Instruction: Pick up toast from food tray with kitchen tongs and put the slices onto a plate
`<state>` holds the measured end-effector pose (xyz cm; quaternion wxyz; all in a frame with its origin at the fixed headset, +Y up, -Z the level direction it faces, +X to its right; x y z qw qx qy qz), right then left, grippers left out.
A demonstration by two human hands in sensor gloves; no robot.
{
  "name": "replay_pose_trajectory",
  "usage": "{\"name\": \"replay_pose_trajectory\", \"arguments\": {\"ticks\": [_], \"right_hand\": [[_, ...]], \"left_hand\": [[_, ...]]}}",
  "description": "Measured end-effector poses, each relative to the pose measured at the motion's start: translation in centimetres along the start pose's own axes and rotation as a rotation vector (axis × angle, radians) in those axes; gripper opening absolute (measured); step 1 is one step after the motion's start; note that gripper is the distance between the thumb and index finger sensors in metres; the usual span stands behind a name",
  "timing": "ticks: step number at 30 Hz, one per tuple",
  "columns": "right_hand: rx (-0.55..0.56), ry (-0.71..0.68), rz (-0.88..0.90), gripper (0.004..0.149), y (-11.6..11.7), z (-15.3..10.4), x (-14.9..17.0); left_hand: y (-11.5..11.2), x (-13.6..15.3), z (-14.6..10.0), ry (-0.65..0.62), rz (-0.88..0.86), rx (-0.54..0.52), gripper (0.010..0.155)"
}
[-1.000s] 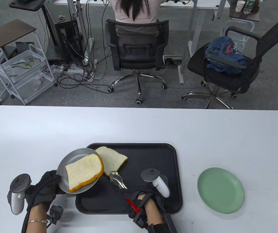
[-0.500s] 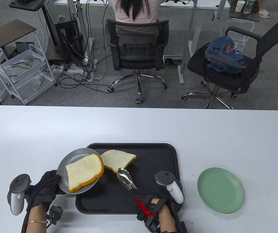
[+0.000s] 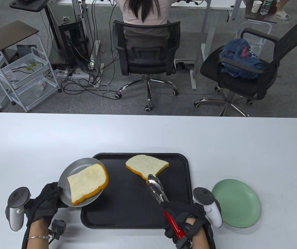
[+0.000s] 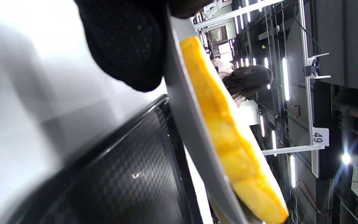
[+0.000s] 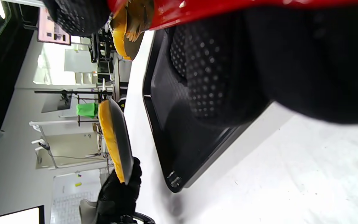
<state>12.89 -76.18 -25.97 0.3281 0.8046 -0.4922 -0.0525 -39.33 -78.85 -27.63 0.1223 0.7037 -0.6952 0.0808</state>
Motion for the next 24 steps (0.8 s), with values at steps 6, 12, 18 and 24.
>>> {"name": "replay_pose_trajectory", "arguments": {"ticks": [6, 12, 18, 24], "right_hand": [[0.050, -0.041, 0.009, 0.074, -1.0, -1.7, -1.2], [0.066, -0.120, 0.009, 0.074, -1.0, -2.7, -3.4], [0.019, -0.161, -0.032, 0.074, 0.5, -2.4, -5.6], [-0.076, -0.211, -0.068, 0.074, 3.5, -0.5, -7.8]], "left_hand": [[-0.1, -0.1, 0.0, -0.001, -0.001, 0.007, 0.058], [-0.3, 0.0, 0.0, 0.007, 0.022, 0.018, 0.058], [-0.5, 0.1, 0.2, 0.010, 0.034, 0.031, 0.058], [-0.6, 0.1, 0.3, 0.014, 0.053, 0.034, 0.058]]}}
Point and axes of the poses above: the tracker on the back of each hand, its own x axis roughly to the little-finger side, its own z axis roughly from the wrist to the fingertips, y = z × x, the point moved 1 cm from there along z, roughly from the wrist to the fingertips, and after that the axes turned 15 degrees about -z, right-handed, at the moved point
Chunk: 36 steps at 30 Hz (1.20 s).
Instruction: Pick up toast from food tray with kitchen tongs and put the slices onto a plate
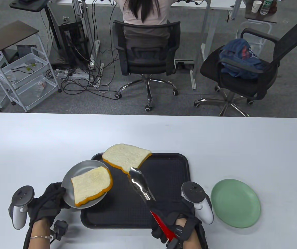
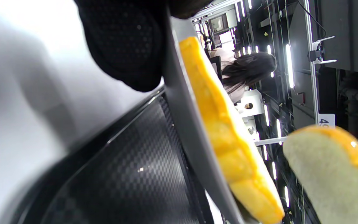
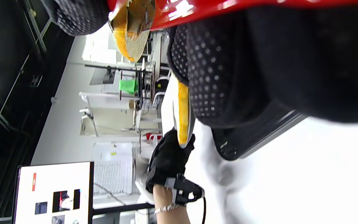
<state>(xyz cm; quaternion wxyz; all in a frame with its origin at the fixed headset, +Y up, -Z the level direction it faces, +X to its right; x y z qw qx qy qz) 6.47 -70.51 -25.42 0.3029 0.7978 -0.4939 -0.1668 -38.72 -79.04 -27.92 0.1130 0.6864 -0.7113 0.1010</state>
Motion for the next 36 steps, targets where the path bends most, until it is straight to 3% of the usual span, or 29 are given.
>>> {"name": "replay_pose_trajectory", "arguments": {"ticks": [5, 15, 23, 36], "right_hand": [[-0.095, -0.006, -0.054, 0.074, 2.9, 2.2, -1.1], [-0.205, 0.016, -0.110, 0.075, 5.9, 4.5, -0.6], [-0.241, 0.092, -0.162, 0.075, 6.9, 4.8, 1.0], [-0.214, 0.054, -0.118, 0.085, 6.4, 3.9, 1.6]], "left_hand": [[-0.1, 0.1, 0.1, 0.000, 0.002, 0.004, 0.058], [-0.5, 0.0, 0.3, 0.002, 0.014, 0.016, 0.058], [-0.3, 0.0, 0.3, -0.009, -0.029, 0.026, 0.058], [-0.1, 0.1, 0.2, -0.003, -0.051, 0.021, 0.058]]}}
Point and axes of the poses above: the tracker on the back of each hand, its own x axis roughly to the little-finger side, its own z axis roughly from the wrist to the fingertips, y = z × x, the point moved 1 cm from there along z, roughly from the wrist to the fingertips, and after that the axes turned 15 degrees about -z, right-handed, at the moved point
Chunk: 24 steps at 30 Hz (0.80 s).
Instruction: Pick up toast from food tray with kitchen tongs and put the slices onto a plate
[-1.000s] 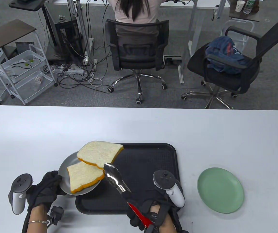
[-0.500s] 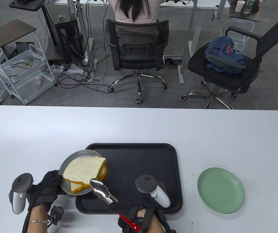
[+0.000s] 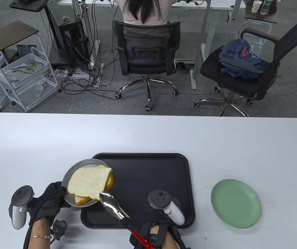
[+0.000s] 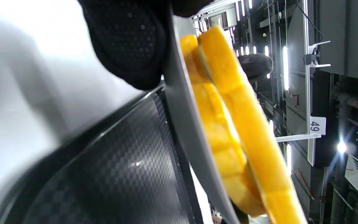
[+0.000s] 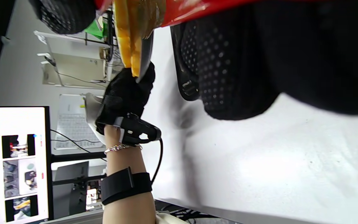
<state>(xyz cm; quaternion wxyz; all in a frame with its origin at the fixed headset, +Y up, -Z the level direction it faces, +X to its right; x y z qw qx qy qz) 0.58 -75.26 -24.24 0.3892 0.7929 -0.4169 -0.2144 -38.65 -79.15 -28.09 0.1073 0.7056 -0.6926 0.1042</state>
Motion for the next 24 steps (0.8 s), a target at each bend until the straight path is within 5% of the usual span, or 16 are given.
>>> {"name": "replay_pose_trajectory", "arguments": {"ticks": [11, 24], "right_hand": [[0.275, -0.040, 0.045, 0.095, -4.4, -5.2, 0.5], [0.582, 0.074, 0.047, 0.096, -8.5, -11.0, 5.9]], "left_hand": [[0.0, -0.1, -0.1, 0.005, -0.005, 0.001, 0.058], [0.0, 0.0, -0.1, 0.006, -0.010, 0.007, 0.058]]}}
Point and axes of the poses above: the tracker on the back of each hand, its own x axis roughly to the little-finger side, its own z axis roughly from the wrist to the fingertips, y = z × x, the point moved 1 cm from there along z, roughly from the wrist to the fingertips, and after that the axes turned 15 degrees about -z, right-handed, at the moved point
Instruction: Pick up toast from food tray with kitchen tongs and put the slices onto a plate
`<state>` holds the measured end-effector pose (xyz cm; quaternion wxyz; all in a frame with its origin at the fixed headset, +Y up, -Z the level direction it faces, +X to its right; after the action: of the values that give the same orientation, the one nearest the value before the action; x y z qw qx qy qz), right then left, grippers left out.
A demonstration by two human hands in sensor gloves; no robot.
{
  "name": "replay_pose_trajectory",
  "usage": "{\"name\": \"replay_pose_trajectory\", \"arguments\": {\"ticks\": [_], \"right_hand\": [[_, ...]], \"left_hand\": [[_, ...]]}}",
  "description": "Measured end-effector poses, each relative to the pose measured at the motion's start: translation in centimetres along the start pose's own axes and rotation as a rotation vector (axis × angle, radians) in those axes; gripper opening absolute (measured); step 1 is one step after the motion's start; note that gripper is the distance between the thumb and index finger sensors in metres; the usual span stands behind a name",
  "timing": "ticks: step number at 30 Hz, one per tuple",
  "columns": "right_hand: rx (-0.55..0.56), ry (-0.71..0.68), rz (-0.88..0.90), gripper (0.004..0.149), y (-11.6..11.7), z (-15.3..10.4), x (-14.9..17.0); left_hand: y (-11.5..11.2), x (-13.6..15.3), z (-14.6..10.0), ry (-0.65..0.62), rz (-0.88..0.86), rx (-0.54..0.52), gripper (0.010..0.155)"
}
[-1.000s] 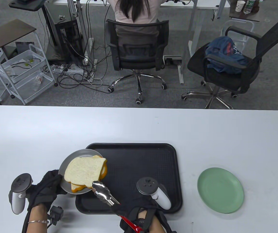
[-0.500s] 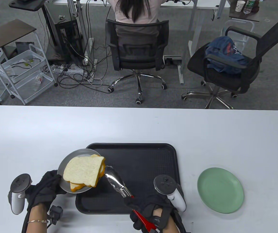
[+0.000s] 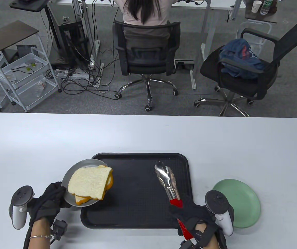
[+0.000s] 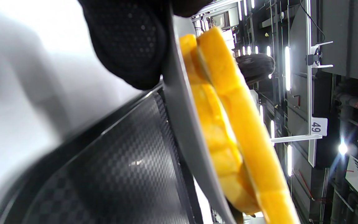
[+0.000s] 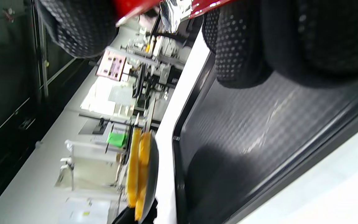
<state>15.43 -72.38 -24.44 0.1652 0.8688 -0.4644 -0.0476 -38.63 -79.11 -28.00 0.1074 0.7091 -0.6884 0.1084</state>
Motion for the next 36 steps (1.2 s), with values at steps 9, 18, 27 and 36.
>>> {"name": "replay_pose_trajectory", "arguments": {"ticks": [9, 18, 27, 36], "right_hand": [[0.212, 0.167, -0.119, 0.095, -4.3, -1.7, 3.8], [0.398, 0.383, -0.397, 0.095, -7.1, -2.6, 7.3], [0.481, 0.605, -0.676, 0.094, -8.2, -2.1, 10.3], [0.475, 0.682, -0.821, 0.092, -8.1, -0.8, 12.1]], "left_hand": [[0.0, 0.0, 0.0, 0.004, 0.003, -0.001, 0.059], [0.1, 0.0, 0.0, -0.001, 0.005, -0.003, 0.058], [0.2, 0.0, 0.0, 0.001, 0.013, -0.021, 0.059], [0.3, 0.0, 0.0, 0.001, 0.019, -0.029, 0.058]]}}
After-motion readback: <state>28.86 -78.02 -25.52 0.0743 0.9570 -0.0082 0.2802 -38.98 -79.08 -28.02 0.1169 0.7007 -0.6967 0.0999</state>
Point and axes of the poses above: the tracker on the back of each hand, its own x axis roughly to the little-finger side, its own z axis roughly from the wrist to the fingertips, y = z × x, the point moved 1 cm from there along z, roughly from the wrist to the fingertips, and after that the axes turned 15 degrees about -z, right-handed, at the moved point
